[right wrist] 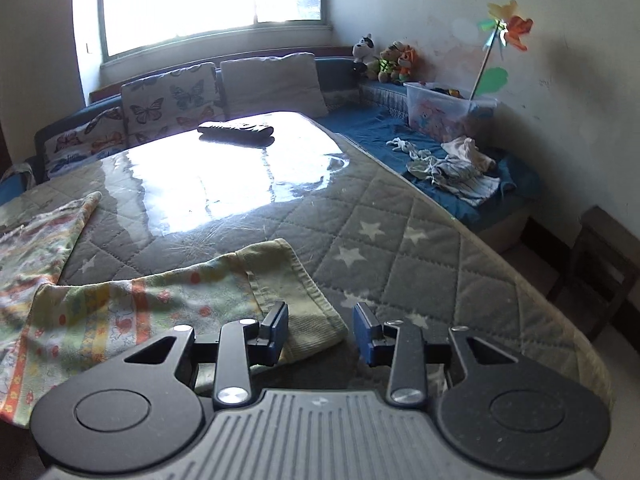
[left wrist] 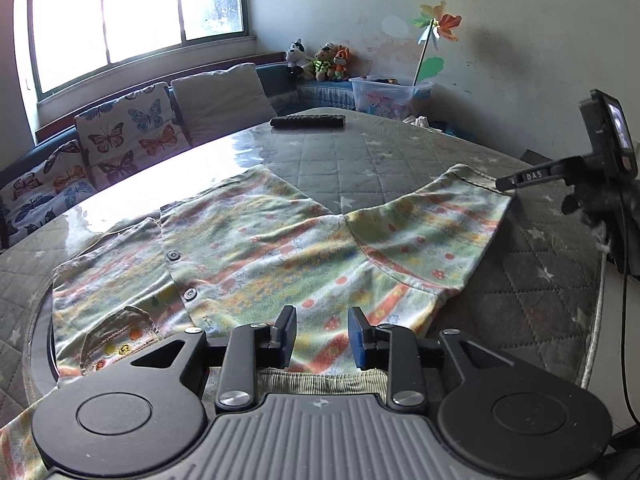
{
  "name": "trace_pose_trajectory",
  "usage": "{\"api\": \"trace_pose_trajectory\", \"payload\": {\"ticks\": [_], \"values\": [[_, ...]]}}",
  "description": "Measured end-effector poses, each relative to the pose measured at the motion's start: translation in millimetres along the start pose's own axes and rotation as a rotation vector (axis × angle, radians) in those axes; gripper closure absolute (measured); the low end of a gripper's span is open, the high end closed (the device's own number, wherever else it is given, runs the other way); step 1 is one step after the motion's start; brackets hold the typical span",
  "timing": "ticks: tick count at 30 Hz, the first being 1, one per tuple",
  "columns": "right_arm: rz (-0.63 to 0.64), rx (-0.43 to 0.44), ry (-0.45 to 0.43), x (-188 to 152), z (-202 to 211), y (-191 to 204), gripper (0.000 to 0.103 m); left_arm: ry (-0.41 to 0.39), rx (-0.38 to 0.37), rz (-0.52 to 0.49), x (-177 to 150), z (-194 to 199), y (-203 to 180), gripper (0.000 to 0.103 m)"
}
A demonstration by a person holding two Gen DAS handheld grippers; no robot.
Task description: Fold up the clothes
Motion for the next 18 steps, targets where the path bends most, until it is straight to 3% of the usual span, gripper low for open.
{"api": "trace_pose_trajectory", "payload": {"ticks": [5,7,9,18], "values": [[-0.015,-0.004,-0.005,-2.6,-1.7,0.5,0.069,0.0,0.004,-0.013,5.0,-5.4,-4.1,0.069],[-0.017,-0.006,-0.008,-2.8,-2.2,0.7,0.077,0.002,0.007,-0.015,6.7,-9.1,-6.0,0.068],[-0.019,-0.005,-0.01,-0.7,-1.9,0.7,0.093,0.007,0.008,-0.018,8.2,-14.0,-8.0,0.068],[-0.033,-0.004,-0.023,4.3,-5.8,-0.6,0.096,0.034,-0.029,-0.072,8.9,-35.3,-29.4,0.068]]}}
Point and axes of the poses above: each gripper's, at about its wrist camera, not at the fingertips, and z roughly against the way its jaws point, y to its left, x to its top, the point moved 5 cm from there along -z, roughly the way its jaws point, and after that the axes turned 5 degrees about z, right-handed, at the moved point
